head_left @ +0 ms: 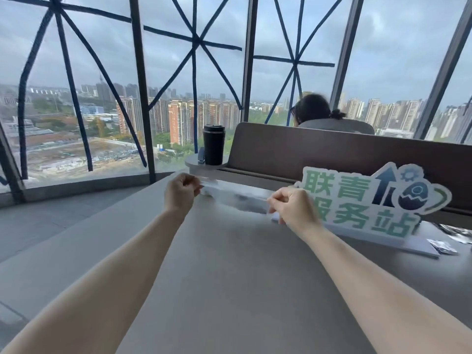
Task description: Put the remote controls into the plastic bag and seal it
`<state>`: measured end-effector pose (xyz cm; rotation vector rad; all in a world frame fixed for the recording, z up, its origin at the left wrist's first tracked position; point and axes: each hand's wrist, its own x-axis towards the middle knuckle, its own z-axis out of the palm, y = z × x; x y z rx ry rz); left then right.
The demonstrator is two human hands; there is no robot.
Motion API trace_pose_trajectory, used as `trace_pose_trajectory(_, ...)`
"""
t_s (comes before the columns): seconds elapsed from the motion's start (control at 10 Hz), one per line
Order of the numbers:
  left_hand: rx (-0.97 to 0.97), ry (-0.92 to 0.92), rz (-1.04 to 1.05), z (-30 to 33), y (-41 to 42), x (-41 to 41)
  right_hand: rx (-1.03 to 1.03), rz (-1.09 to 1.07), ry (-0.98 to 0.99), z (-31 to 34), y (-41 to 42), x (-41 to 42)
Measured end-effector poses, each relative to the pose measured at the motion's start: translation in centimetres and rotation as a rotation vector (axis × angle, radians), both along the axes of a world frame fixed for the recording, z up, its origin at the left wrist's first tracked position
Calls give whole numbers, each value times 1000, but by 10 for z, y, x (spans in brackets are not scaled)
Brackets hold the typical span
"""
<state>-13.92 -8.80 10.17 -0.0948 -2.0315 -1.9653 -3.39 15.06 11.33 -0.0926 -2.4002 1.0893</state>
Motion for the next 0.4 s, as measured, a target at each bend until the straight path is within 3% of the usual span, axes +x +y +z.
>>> trace_pose_trajectory(0.2,-81,-151,38,-88,-20,23,-14,158,-323,-82,-20,37)
trace_pose_trajectory(0.3,-59,-220,41,-99,-27,53,-74,228,-385,-93,-20,72)
trace_pose_trajectory(0.4,-163,-180,144,-111,-38,96,-230,219,-297,-77,0,118)
